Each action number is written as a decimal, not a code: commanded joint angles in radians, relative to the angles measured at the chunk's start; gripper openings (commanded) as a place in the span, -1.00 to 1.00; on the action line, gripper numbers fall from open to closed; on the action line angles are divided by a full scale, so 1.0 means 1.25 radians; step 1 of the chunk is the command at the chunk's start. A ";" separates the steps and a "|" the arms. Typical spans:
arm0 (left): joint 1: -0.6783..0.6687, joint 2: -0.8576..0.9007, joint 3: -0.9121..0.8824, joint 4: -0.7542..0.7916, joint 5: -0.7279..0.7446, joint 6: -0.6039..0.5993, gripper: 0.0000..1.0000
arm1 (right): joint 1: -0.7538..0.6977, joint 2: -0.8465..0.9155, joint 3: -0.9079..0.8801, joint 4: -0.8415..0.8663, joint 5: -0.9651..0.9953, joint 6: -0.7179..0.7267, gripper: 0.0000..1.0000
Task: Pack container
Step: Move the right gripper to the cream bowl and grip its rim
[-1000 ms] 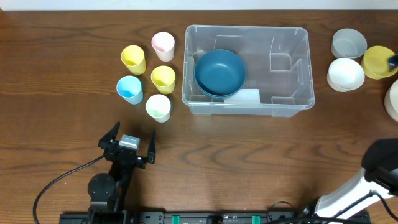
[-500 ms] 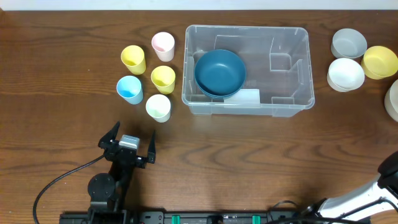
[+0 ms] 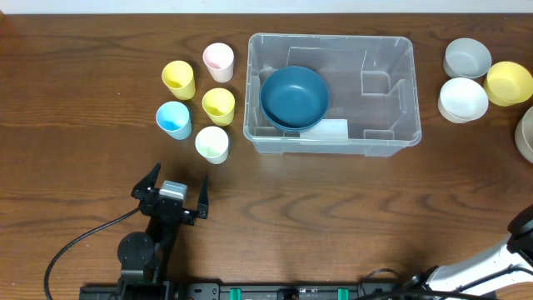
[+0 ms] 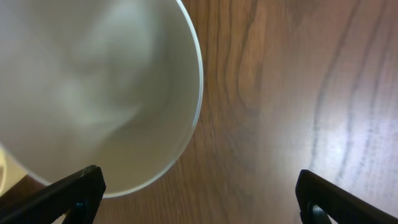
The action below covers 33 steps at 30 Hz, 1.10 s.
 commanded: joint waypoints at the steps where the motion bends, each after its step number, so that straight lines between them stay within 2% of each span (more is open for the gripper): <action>1: 0.004 -0.004 -0.016 -0.026 0.005 0.008 0.96 | -0.010 -0.004 -0.029 0.031 0.015 0.024 0.99; 7: 0.004 -0.004 -0.016 -0.026 0.005 0.008 0.96 | -0.010 0.000 -0.057 0.062 0.042 0.072 0.98; 27: 0.004 -0.004 -0.016 -0.026 0.005 0.008 0.96 | -0.011 0.077 -0.066 0.098 0.039 0.049 0.98; 28: 0.004 -0.004 -0.016 -0.026 0.005 0.008 0.96 | -0.012 0.077 -0.066 0.097 0.039 0.048 0.93; 29: 0.004 -0.004 -0.016 -0.026 0.005 0.008 0.96 | -0.015 0.077 -0.066 0.095 0.040 0.048 0.78; 33: 0.004 -0.004 -0.016 -0.026 0.005 0.008 0.96 | -0.030 0.077 -0.066 0.083 0.039 0.048 0.05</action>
